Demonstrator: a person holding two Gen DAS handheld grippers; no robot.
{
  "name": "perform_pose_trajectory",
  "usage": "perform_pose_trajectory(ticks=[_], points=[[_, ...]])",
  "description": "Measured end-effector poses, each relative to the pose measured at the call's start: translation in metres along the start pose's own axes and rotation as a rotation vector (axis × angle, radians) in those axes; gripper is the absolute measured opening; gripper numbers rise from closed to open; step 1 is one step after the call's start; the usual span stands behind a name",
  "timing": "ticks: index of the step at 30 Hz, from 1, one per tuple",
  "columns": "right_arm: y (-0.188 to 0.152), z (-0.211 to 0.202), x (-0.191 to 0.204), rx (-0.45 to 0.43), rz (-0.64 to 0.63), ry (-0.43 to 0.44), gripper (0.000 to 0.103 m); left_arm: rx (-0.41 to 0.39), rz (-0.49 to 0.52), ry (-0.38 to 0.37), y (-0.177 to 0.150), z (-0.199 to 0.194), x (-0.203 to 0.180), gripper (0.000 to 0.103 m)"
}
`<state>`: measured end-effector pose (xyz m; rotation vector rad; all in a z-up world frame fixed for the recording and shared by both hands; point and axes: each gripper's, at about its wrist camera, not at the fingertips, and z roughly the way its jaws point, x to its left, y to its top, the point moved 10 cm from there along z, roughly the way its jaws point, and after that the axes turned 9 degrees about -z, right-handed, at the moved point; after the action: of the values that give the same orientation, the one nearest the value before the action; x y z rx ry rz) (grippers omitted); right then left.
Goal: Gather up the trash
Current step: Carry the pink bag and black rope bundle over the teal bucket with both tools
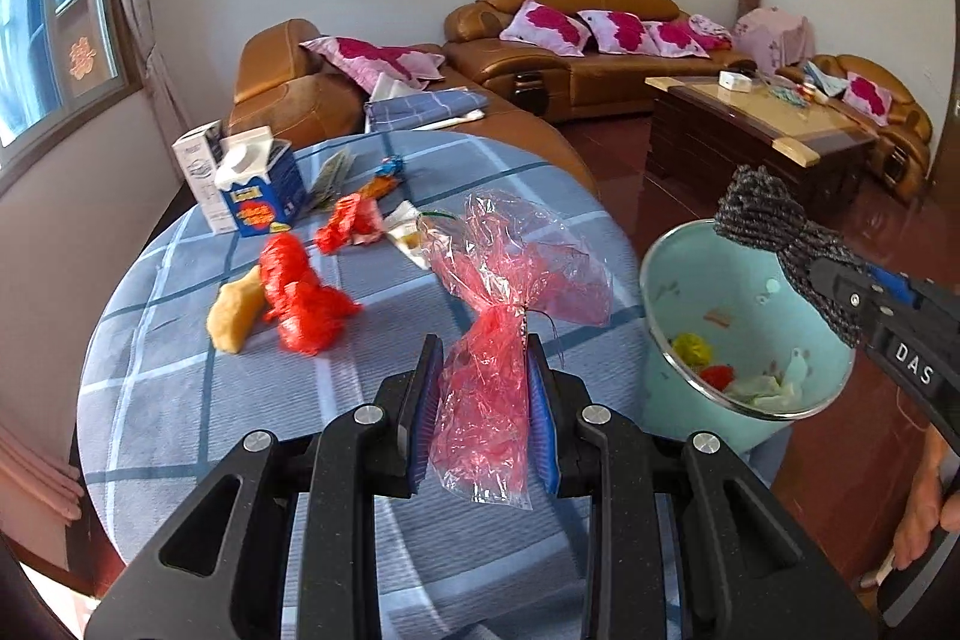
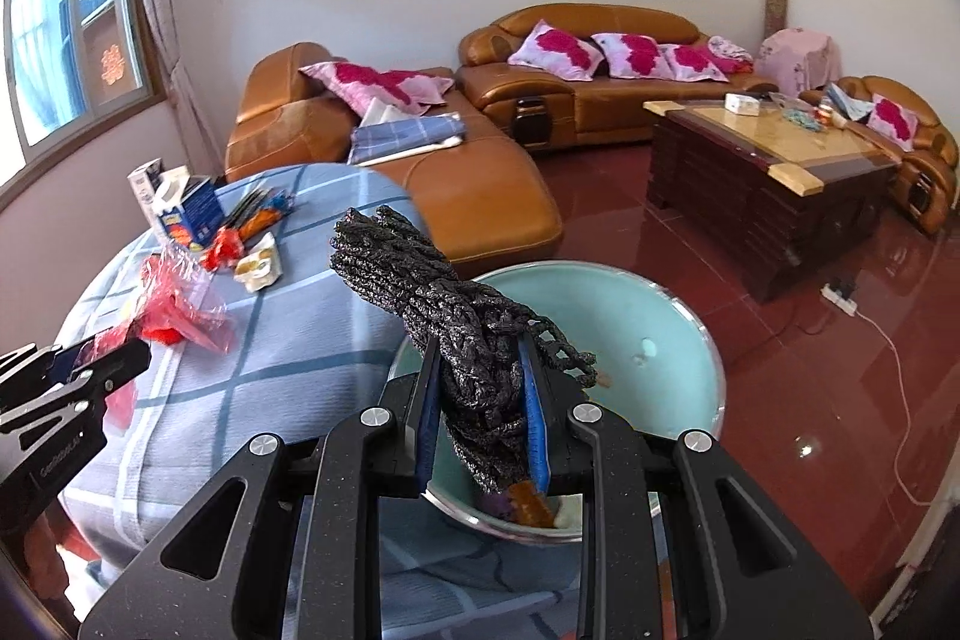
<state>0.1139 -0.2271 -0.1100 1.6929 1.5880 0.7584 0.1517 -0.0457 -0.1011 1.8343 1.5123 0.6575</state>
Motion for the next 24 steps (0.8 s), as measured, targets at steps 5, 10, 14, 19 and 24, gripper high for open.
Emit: perform_pose_trajectory(ticks=[5, 10, 14, 19, 24], points=[[-0.002, -0.001, -0.02, -0.007, 0.006, -0.05, 0.025, -0.008, 0.028, -0.019, 0.007, 0.001, -0.019, 0.027], [-0.005, 0.001, -0.041, 0.001, 0.031, -0.09, 0.025, -0.013, 0.076, -0.044, 0.01, 0.006, -0.047, 0.027], [-0.008, 0.007, -0.053, 0.012, 0.046, -0.117, 0.025, -0.014, 0.106, -0.064, 0.011, 0.012, -0.067, 0.027], [-0.014, 0.015, -0.069, 0.035, 0.061, -0.155, 0.025, 0.002, 0.129, -0.089, 0.011, 0.023, -0.09, 0.027], [-0.021, 0.023, -0.079, 0.054, 0.067, -0.183, 0.025, 0.014, 0.154, -0.103, 0.009, 0.032, -0.107, 0.027]])
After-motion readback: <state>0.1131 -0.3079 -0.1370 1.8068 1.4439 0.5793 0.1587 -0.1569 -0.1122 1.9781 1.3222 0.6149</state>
